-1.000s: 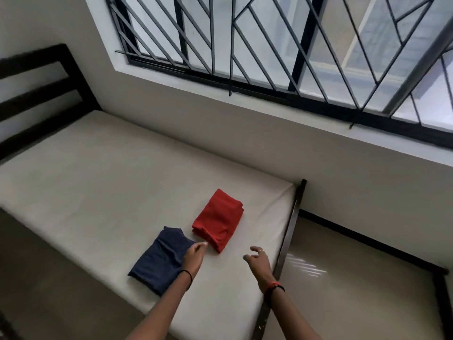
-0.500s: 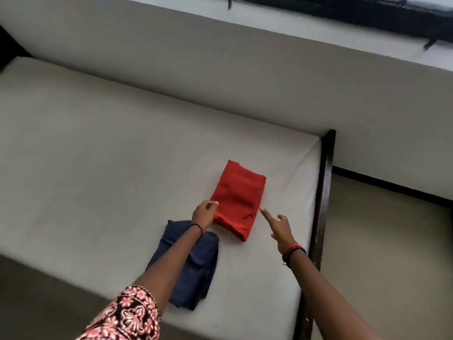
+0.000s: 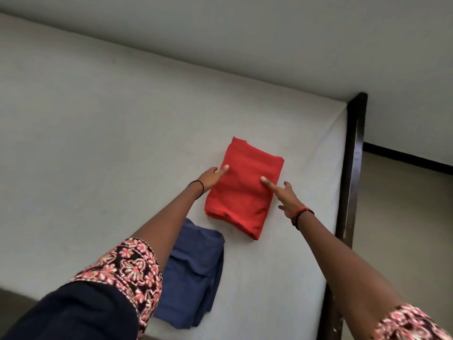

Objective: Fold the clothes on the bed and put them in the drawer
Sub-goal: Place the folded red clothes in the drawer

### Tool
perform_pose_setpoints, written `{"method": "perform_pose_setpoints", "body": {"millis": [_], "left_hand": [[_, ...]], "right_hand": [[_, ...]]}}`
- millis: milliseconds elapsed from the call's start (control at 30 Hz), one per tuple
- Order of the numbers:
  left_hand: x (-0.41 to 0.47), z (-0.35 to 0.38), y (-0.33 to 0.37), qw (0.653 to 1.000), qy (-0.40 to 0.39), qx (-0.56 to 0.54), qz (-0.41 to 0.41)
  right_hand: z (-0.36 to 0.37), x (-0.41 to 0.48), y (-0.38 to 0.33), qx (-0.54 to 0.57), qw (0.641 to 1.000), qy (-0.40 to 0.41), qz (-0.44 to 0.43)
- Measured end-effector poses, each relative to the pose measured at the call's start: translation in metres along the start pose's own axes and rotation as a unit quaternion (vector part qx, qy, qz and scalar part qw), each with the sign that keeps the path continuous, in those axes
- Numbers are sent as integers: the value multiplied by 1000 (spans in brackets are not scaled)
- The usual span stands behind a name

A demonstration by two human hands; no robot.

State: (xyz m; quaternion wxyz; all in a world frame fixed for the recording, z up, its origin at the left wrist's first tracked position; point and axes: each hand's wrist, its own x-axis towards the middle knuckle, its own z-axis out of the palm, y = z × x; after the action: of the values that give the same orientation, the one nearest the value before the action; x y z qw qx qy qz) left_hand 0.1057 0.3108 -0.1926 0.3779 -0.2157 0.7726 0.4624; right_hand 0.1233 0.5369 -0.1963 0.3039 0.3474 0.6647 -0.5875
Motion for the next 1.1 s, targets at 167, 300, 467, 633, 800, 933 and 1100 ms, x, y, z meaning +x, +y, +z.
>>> {"method": "perform_pose_setpoints", "body": {"millis": [167,300,467,633,800,933,1100], "left_hand": [[22,4,-5,997,-39,-58,-20],[30,9,-6,993,-53,-105,-27],[33,11,-4,989,-38,-140,-41],[29,15,-1,985,-34,-167,-32],[13,24,1,973,-60,-224,-19],[-7,34,11,978,-36,-203,-14],[-38,60,27,983,0,-180,-22]], "right_hand": [[-2,20,5,-4,999,-31,14],[-5,31,15,6,998,-48,27],[-4,36,20,74,994,-82,16],[1,34,28,144,985,-99,4],[1,20,32,172,977,-123,2],[-13,1,28,170,980,-106,11],[-48,-35,29,173,981,-84,21]]}}
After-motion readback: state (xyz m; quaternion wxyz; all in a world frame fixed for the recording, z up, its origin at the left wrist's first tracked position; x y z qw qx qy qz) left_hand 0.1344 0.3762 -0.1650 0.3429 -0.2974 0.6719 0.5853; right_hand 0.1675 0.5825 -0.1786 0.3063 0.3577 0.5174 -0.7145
